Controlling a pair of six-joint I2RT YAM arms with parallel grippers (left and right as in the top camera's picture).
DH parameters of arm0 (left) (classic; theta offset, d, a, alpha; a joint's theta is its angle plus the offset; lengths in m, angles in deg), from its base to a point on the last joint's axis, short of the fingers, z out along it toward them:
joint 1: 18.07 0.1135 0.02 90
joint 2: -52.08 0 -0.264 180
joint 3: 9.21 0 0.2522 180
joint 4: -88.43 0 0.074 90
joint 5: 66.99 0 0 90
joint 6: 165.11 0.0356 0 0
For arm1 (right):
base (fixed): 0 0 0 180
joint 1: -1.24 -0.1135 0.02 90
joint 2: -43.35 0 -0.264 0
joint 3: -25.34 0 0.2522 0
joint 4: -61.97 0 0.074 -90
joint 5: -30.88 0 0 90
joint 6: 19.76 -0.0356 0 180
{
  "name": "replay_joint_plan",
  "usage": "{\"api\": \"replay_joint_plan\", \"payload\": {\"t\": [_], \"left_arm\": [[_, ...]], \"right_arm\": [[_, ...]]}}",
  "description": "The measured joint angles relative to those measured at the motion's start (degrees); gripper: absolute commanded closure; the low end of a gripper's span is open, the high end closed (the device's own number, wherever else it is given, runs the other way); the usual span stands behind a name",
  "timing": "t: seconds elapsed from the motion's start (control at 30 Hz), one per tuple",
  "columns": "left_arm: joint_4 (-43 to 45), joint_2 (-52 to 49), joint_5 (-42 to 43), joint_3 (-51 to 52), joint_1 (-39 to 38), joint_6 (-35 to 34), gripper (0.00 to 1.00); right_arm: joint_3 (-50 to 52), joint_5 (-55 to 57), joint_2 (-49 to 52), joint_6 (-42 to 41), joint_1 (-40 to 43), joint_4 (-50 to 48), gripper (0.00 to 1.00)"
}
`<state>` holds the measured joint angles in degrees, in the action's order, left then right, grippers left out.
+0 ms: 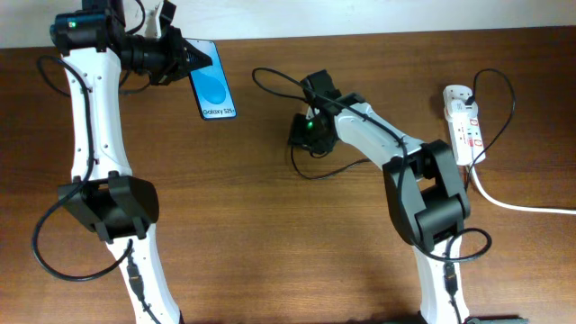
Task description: Plug charger to phone and switch on socket
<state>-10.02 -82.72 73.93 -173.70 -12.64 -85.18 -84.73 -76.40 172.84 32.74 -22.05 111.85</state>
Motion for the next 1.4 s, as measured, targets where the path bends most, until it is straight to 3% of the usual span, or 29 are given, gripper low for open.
{"api": "replay_joint_plan", "payload": {"t": [0.4, 0.47, 0.57, 0.87, 1.1, 1.2, 1.4], "left_arm": [[0.0, 0.0, 0.0, 0.0, 0.0, 0.0, 1.0], [0.0, 0.0, 0.0, 0.0, 0.0, 0.0, 1.0], [0.0, 0.0, 0.0, 0.0, 0.0, 0.0, 1.0], [0.0, 0.0, 0.0, 0.0, 0.0, 0.0, 1.0], [-0.6, 0.0, 0.1, 0.0, 0.0, 0.0, 1.0], [-0.8, 0.0, 2.9, 0.0, 0.0, 3.0, 1.0], [-1.1, 0.0, 10.8, 0.0, -0.1, 8.8, 1.0]], "right_arm": [[0.0, 0.3, 0.3, -0.5, -0.3, -1.9, 0.73], [-0.2, 0.2, 0.8, -1.3, -0.6, -2.0, 0.79], [-0.3, 0.3, 1.1, -1.9, -0.7, -1.9, 0.96], [-0.5, -0.8, 0.1, 1.5, -0.1, 3.2, 0.96], [-0.5, -5.8, -27.3, 13.6, 4.2, 16.4, 0.96], [1.4, -7.8, -32.0, 15.7, 4.2, 16.7, 0.96], [23.9, -13.6, -52.6, 16.3, 7.1, 7.3, 0.96]]}}
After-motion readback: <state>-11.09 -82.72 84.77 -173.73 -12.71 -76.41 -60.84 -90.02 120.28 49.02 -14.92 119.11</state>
